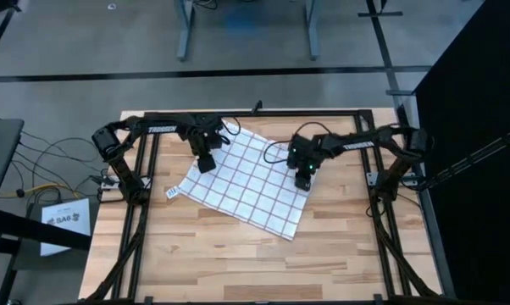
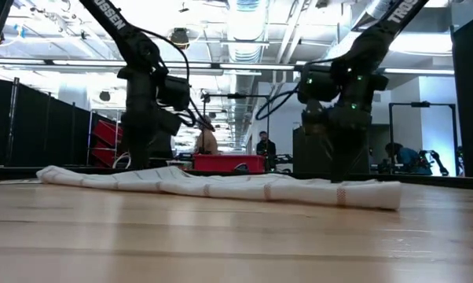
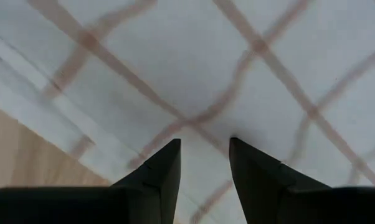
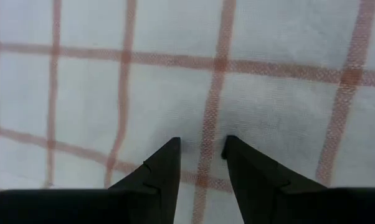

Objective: Roll towel
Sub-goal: Fold the towel

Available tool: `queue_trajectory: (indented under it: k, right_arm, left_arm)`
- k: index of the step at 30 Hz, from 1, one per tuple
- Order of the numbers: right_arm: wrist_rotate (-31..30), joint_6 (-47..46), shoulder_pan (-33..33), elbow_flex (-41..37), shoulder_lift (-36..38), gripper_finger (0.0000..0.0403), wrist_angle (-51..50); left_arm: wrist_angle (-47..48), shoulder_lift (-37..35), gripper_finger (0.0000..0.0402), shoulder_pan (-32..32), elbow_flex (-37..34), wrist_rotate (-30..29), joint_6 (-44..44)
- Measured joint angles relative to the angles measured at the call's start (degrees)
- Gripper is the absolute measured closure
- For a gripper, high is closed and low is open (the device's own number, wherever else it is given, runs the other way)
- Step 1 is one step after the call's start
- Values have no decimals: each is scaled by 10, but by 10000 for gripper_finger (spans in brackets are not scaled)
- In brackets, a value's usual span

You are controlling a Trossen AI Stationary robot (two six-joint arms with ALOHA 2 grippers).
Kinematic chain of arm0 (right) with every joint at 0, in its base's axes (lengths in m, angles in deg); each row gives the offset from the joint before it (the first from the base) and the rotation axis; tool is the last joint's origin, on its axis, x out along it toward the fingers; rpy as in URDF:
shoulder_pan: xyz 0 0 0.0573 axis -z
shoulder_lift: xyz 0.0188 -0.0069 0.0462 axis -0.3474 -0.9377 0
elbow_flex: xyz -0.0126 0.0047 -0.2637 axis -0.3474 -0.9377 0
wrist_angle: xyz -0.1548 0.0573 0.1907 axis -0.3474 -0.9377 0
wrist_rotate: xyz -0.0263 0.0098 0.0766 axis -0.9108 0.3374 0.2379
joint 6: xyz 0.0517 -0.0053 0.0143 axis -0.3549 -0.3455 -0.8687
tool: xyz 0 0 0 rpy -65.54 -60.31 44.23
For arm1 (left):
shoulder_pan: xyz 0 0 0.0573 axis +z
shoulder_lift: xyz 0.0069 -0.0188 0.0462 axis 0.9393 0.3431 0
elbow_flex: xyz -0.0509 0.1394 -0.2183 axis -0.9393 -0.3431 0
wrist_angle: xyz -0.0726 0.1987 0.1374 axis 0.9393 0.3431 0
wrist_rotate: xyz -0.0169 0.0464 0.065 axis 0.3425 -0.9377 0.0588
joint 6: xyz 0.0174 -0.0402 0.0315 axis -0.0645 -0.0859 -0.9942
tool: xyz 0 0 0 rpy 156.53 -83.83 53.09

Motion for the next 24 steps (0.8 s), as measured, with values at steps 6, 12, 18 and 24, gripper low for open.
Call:
queue_trajectory:
  k: [6, 12, 18, 24]
  right_arm:
    - [-12, -28, -12, -25, 0, 285, 26]
    - [-10, -24, -12, -34, 2, 285, 10]
    - [-11, -14, -9, -35, 5, 285, 4]
    - [-10, -9, -3, -35, 5, 285, 5]
  left_arm:
    - [-71, -4, 282, 0, -41, -35, -15]
    - [-69, -7, 282, 21, -76, -30, -13]
    - [-45, -18, 282, 51, -83, -30, 1]
    - [-45, -38, 282, 70, -86, -34, 18]
